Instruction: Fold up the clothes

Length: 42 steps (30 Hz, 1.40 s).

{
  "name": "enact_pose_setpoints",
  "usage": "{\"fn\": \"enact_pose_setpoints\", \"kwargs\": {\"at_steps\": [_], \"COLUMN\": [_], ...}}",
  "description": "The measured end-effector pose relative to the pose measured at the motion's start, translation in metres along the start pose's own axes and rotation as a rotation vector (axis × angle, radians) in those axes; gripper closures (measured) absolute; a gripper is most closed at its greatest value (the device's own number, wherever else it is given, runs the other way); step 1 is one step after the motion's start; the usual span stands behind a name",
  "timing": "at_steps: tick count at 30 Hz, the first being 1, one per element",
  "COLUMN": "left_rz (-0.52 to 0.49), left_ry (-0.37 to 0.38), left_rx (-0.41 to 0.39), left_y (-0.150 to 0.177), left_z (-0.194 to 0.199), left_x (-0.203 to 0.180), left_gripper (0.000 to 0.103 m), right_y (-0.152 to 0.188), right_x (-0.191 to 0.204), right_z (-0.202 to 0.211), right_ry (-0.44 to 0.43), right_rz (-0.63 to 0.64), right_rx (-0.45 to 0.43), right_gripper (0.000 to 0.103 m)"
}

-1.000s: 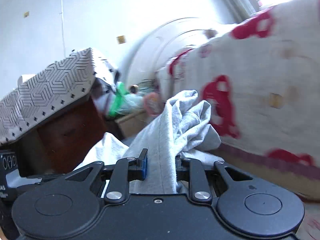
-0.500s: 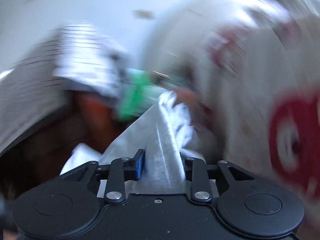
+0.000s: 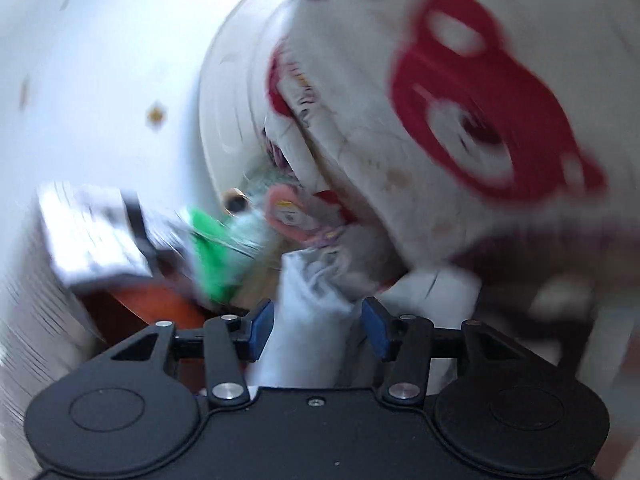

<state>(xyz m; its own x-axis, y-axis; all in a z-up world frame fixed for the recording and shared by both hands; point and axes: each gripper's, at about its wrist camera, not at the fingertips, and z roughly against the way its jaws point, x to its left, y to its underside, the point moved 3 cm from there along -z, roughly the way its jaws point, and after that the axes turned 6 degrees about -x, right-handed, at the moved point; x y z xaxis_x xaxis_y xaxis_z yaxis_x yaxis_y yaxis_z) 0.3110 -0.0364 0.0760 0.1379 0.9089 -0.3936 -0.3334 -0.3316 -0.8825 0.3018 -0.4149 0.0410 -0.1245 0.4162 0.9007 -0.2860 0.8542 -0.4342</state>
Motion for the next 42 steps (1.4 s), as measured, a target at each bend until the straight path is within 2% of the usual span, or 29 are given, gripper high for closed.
{"fn": "enact_pose_setpoints", "kwargs": {"at_steps": [1,3,6,8,9,10,12,15,17,18,20,22,25,27,28,29,30,31,33,34,36,37,39,42], "left_rz": [0.007,0.014,0.025,0.055,0.081,0.12,0.141,0.112,0.127,0.126,0.111,0.077,-0.055,-0.199,-0.254,-0.282,-0.298,-0.305,-0.306,-0.306,-0.298,-0.298,-0.341,-0.396], "left_ry": [-0.002,-0.004,0.006,0.028,0.046,0.066,0.091,0.062,0.079,0.087,0.091,0.071,-0.016,-0.106,-0.11,-0.083,-0.047,-0.016,0.027,0.036,0.029,0.006,-0.019,-0.028], "left_rx": [0.003,0.009,0.03,0.057,0.071,0.084,0.099,0.072,0.066,0.075,0.108,0.111,-0.035,-0.203,-0.262,-0.272,-0.261,-0.238,-0.164,-0.111,-0.007,0.03,0.058,0.061], "left_y": [0.0,0.001,-0.003,-0.006,-0.008,-0.01,-0.014,-0.022,-0.022,-0.02,-0.01,0.0,0.001,-0.004,-0.007,-0.011,-0.016,-0.02,-0.027,-0.03,-0.03,-0.029,-0.023,-0.018], "left_z": [0.0,-0.001,-0.003,-0.01,-0.014,-0.018,-0.022,-0.01,-0.004,-0.004,-0.006,-0.006,0.02,0.042,0.047,0.046,0.042,0.034,0.013,-0.002,-0.032,-0.045,-0.059,-0.065], "left_x": [0.001,0.002,0.004,0.012,0.017,0.024,0.028,0.011,-0.005,-0.012,-0.023,-0.023,-0.022,-0.03,-0.034,-0.037,-0.038,-0.038,-0.033,-0.029,-0.017,-0.01,-0.002,-0.003], "left_gripper": [0.082,0.081,0.08,0.075,0.074,0.075,0.087,0.089,0.089,0.088,0.084,0.077,0.069,0.064,0.061,0.061,0.061,0.062,0.063,0.068,0.068,0.069,0.07,0.071], "right_y": [0.002,0.003,0.006,0.008,0.013,0.019,0.025,0.023,0.017,0.012,0.008,0.004,0.0,0.002,0.007,0.013,0.019,0.024,0.036,0.043,0.057,0.06,0.064,0.068], "right_x": [-0.006,-0.007,0.004,0.015,0.024,0.033,0.051,0.072,0.073,0.066,0.046,0.03,0.022,0.028,0.036,0.046,0.057,0.067,0.085,0.088,0.086,0.079,0.065,0.059], "right_z": [0.002,-0.002,-0.023,-0.036,-0.041,-0.046,-0.049,-0.052,-0.056,-0.061,-0.065,-0.063,-0.051,-0.048,-0.045,-0.042,-0.038,-0.036,-0.037,-0.043,-0.059,-0.066,-0.079,-0.087], "right_ry": [-0.007,0.027,0.068,0.076,0.074,0.072,0.066,0.04,0.088,0.129,0.19,0.23,0.195,0.22,0.25,0.282,0.306,0.291,0.189,0.171,0.178,0.196,0.231,0.238], "right_rz": [-0.041,-0.029,0.11,0.216,0.304,0.396,0.547,0.663,0.713,0.694,0.684,0.654,0.571,0.619,0.69,0.767,0.851,0.913,1.012,1.056,1.125,1.13,1.134,1.177], "right_rx": [0.008,0.013,0.088,0.138,0.152,0.166,0.153,0.105,0.059,0.047,0.059,0.057,0.043,0.037,-0.001,-0.045,-0.103,-0.137,-0.11,-0.069,0.025,0.036,0.044,0.001], "right_gripper": [0.048,0.048,0.048,0.048,0.054,0.065,0.071,0.075,0.075,0.075,0.073,0.064,0.054,0.051,0.051,0.051,0.05,0.05,0.052,0.052,0.056,0.056,0.056,0.056]}}
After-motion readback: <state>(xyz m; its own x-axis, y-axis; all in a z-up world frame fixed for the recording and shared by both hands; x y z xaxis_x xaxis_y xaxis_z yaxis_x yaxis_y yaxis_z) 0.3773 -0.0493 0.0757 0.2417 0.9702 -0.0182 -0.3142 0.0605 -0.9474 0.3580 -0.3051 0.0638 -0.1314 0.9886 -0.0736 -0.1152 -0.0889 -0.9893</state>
